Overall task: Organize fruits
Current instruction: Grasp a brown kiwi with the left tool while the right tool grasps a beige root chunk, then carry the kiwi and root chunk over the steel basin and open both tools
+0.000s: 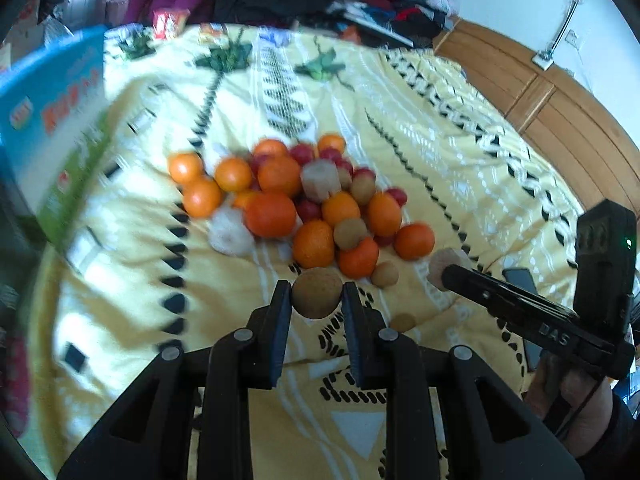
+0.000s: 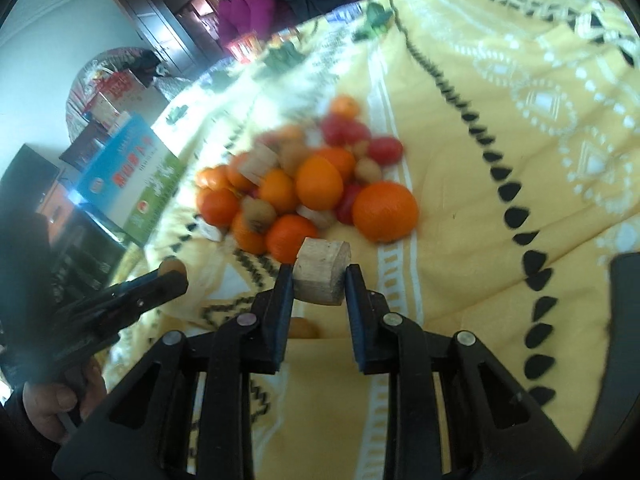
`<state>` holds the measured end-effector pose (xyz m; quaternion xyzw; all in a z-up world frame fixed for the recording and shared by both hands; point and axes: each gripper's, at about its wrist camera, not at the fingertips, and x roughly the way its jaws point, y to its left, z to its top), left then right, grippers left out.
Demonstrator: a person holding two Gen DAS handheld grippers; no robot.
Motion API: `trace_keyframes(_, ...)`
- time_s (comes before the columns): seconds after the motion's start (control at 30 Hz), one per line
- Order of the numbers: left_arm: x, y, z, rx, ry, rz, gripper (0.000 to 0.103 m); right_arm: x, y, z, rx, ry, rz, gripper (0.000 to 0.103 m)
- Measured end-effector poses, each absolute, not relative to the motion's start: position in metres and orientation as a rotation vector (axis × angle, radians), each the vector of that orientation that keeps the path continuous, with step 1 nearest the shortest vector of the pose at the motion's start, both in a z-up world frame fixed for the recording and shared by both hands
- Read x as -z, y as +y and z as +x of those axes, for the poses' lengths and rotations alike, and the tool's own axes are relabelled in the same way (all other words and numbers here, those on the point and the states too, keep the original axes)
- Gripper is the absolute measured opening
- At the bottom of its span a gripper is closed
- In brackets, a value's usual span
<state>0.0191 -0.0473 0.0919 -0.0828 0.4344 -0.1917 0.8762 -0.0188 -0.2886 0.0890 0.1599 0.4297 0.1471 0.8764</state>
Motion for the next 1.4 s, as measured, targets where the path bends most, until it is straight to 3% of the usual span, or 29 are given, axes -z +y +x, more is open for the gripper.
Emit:
trace_keyframes(0.27,-0.162,0.040,-0.020,0.256,0.756,-0.239,0.025,-0.168,-0.225,-0.036,-0.446,0.768,0.260,0.026)
trace_keyframes(0.67,-0.209,0.275,-0.111,-0.189,0.610,-0.413,0.025,-0.244,-0.010,-0.056,-0.852,0.689,0.066,0.026)
trace_keyframes(0.97,-0.173,0.407,-0.154,-0.411,0.624,-0.563,0.025,-0.231,0.148,-0.075,-1.072,0.768,-0.063,0.026)
trace_keyframes(1.4,-0.131,0.431,-0.157,-0.431,0.704,-0.618,0.025,-0.187,0.233,-0.080,-1.134,0.913,-0.151,0.027)
